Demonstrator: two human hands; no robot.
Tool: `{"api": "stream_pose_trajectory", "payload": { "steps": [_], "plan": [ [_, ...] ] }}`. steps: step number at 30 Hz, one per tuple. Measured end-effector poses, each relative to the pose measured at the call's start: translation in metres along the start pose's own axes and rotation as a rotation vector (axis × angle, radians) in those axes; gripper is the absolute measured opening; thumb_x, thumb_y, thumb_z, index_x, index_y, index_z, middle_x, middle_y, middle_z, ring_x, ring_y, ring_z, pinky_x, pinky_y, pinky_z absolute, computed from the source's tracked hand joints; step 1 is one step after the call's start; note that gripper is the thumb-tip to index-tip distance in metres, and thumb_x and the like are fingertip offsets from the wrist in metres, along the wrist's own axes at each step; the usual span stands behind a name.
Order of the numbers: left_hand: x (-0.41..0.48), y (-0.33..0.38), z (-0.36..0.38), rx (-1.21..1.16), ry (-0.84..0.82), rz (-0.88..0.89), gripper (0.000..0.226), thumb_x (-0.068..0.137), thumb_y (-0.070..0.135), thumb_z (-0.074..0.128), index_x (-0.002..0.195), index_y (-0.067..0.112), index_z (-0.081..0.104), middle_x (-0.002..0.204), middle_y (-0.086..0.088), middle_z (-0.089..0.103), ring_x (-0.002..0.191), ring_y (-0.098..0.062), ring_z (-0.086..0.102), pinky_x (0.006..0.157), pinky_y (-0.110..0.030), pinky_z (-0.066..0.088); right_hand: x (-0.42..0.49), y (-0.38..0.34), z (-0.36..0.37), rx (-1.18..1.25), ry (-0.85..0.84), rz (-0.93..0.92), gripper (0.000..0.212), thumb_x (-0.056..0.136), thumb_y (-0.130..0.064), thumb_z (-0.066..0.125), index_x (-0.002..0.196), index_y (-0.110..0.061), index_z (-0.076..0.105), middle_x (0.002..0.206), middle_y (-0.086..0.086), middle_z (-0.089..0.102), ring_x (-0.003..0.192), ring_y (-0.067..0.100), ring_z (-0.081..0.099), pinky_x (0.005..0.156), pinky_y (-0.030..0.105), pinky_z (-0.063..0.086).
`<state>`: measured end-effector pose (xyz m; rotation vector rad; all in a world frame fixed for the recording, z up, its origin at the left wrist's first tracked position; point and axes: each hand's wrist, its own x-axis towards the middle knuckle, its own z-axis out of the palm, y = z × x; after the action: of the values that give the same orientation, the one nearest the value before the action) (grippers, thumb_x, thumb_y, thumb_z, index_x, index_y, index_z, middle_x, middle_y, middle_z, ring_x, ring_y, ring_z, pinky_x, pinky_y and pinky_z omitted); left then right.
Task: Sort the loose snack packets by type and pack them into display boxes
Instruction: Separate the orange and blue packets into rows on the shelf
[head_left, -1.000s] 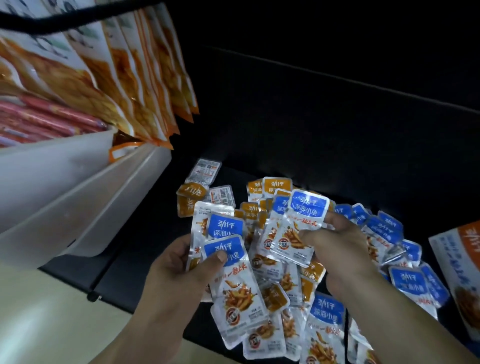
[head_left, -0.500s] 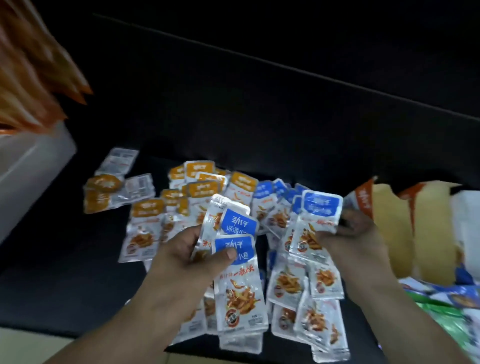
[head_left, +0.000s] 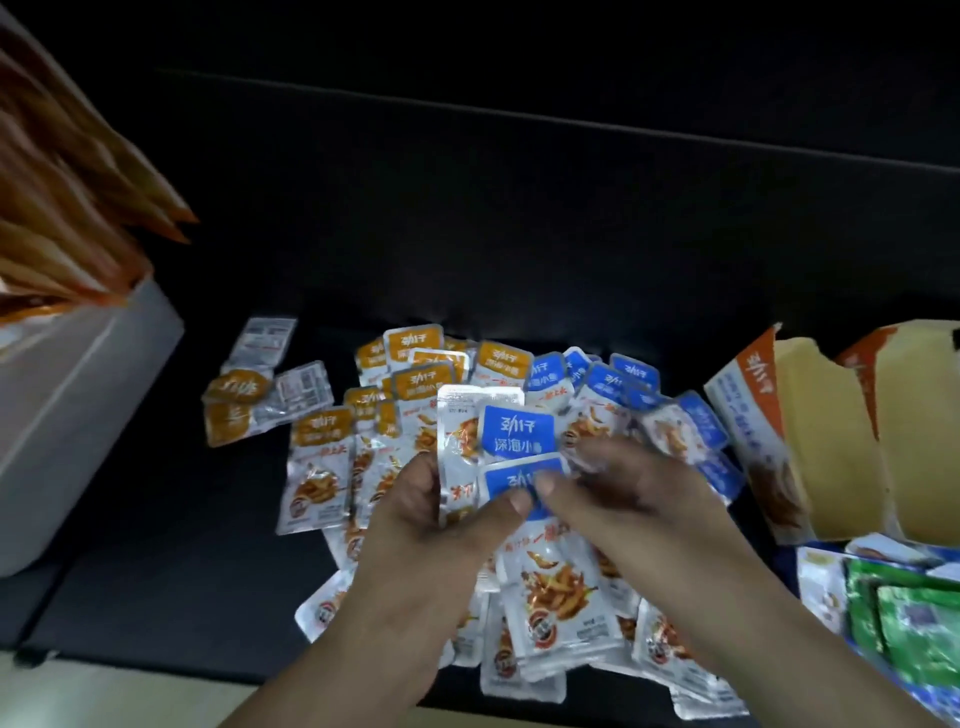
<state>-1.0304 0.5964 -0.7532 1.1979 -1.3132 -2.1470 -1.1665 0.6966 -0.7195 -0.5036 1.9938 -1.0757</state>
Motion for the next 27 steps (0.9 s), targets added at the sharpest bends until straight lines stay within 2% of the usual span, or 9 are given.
{"api": "stream_pose_trajectory", "payload": {
  "steps": [2,4,10,13,15,17,20,23,27],
  "plan": [
    [-0.001,0.003,-0.010,-0.062,0.007,0.016,0.037,0.084,0.007,0.079,0.120,0.015,0.070,0.114,-0.007,0.078,0.108,-0.026,0.075,0.098,-0.048,0.056,-0.002,0.000,0.016,0.140,-0.147,0.103,0.012,0.085,-0.027,0.082,0.097,-0.026,0.080,0.095,-0.004,0.080,0.095,0.014,0.076,0.095,0.043,0.059],
    [-0.002,0.005,-0.022,-0.097,-0.030,-0.005,0.037,0.086,0.012,0.078,0.122,0.017,0.069,0.119,-0.006,0.077,0.112,-0.027,0.073,0.100,-0.050,0.054,0.002,0.001,0.026,0.202,-0.117,0.132,0.014,0.085,-0.021,0.081,0.098,-0.023,0.081,0.098,0.002,0.080,0.100,0.020,0.076,0.102,0.050,0.055],
    [-0.004,0.004,-0.052,-0.034,0.058,-0.027,0.034,0.088,0.006,0.074,0.119,0.020,0.070,0.110,-0.006,0.079,0.090,-0.030,0.078,0.079,-0.047,0.060,0.008,-0.001,0.044,0.246,-0.009,0.170,0.011,0.089,-0.025,0.078,0.100,-0.024,0.080,0.098,-0.002,0.080,0.105,0.021,0.073,0.098,0.045,0.054],
    [-0.004,0.004,-0.066,0.017,0.190,-0.019,0.025,0.089,0.004,0.074,0.107,0.021,0.075,0.101,-0.007,0.080,0.085,-0.034,0.078,0.076,-0.050,0.061,0.009,-0.001,0.046,0.256,0.084,0.171,0.010,0.091,-0.026,0.078,0.081,-0.024,0.075,0.099,0.011,0.070,0.109,0.024,0.062,0.101,0.040,0.045],
    [-0.004,0.009,-0.080,0.012,0.300,0.002,0.025,0.091,0.003,0.074,0.097,0.027,0.078,0.098,-0.004,0.080,0.083,-0.030,0.078,0.072,-0.045,0.060,0.014,-0.010,0.049,0.243,0.186,0.123,0.023,0.090,-0.029,0.078,0.073,-0.024,0.064,0.104,0.000,0.063,0.107,0.011,0.052,0.096,0.033,0.036],
    [-0.002,0.014,-0.095,-0.017,0.396,0.002,0.026,0.093,0.003,0.072,0.098,0.028,0.077,0.097,0.000,0.080,0.082,-0.026,0.078,0.069,-0.042,0.058,0.026,-0.019,0.058,0.172,0.214,0.061,0.023,0.089,-0.032,0.080,0.080,-0.030,0.059,0.100,-0.002,0.069,0.098,0.007,0.061,0.090,0.032,0.048],
    [0.000,0.019,-0.111,-0.103,0.447,-0.014,0.028,0.092,-0.002,0.069,0.105,0.022,0.076,0.097,-0.003,0.080,0.082,-0.029,0.078,0.064,-0.038,0.057,0.056,-0.028,0.082,0.035,0.164,0.034,0.020,0.089,-0.032,0.079,0.087,-0.024,0.061,0.080,0.008,0.069,0.075,0.020,0.071,0.066,0.039,0.059],
    [0.000,0.020,-0.114,-0.145,0.407,-0.023,0.026,0.090,-0.004,0.069,0.107,0.016,0.075,0.094,-0.010,0.080,0.072,-0.026,0.076,0.061,-0.036,0.054,0.084,-0.029,0.104,-0.109,0.145,-0.027,0.030,0.090,-0.028,0.078,0.073,-0.012,0.057,0.053,-0.002,0.052,0.044,0.011,0.049,0.043,0.024,0.041],
    [0.000,0.015,-0.116,-0.091,0.365,-0.034,0.027,0.087,-0.001,0.074,0.110,0.015,0.073,0.094,-0.009,0.080,0.074,-0.027,0.076,0.057,-0.033,0.053,0.093,-0.035,0.113,-0.401,0.178,-0.122,0.032,0.085,-0.041,0.079,0.085,-0.016,0.059,0.070,0.006,0.063,0.056,0.017,0.061,0.050,0.033,0.048]
  ]
}}
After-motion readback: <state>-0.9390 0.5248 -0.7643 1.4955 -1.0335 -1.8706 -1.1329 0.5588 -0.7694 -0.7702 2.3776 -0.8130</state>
